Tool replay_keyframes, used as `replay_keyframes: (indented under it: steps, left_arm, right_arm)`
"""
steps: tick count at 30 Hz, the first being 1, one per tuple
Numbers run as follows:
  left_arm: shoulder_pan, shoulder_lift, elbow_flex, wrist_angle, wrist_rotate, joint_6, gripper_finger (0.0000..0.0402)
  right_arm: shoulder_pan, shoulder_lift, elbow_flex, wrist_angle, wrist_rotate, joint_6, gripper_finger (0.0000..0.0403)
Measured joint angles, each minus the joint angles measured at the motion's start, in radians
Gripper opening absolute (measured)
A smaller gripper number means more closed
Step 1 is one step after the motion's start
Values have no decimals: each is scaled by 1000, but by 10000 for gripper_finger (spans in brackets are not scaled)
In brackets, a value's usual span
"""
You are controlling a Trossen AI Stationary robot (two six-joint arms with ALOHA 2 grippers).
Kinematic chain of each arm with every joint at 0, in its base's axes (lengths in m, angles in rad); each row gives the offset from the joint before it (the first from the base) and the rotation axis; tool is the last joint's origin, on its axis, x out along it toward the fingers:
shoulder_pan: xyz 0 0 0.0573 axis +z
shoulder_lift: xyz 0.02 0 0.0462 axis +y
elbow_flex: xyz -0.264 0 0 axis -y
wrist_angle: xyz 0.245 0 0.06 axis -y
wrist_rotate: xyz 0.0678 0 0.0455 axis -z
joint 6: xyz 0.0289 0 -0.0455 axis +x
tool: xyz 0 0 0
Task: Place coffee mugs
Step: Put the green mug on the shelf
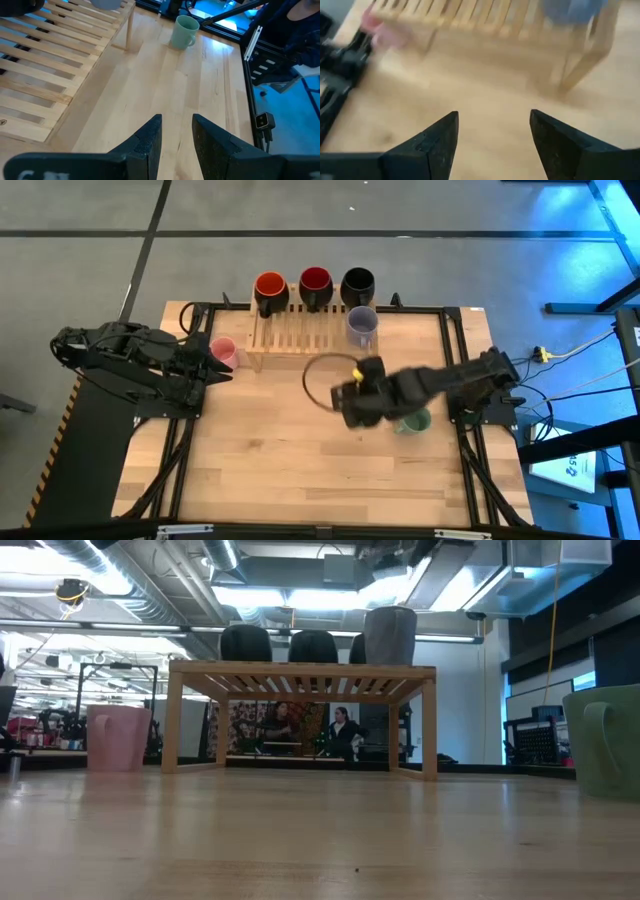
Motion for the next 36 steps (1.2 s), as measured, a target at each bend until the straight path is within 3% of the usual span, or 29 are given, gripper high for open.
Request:
replay_keyframes:
  steps: [6, 13, 20, 30, 36]
  left_arm:
    - [0, 0, 0, 0, 0, 0, 102]
    - [0, 0, 0, -1, 0, 0, 102]
    - [0, 0, 0, -1, 0, 0, 102]
    - [0, 0, 0, -1, 0, 2, 102]
    - [0, 0, 0, -1, 0, 2, 102]
  right_arm:
    - [154, 14, -46, -17, -104, 242, 232]
    - [279, 33, -189, 35, -227, 597, 232]
    - [304, 64, -325, 54, -401, 723, 232]
    - [286, 66, -488, 70, -397, 727, 232]
    - [267, 66, -492, 116, -209, 689, 232]
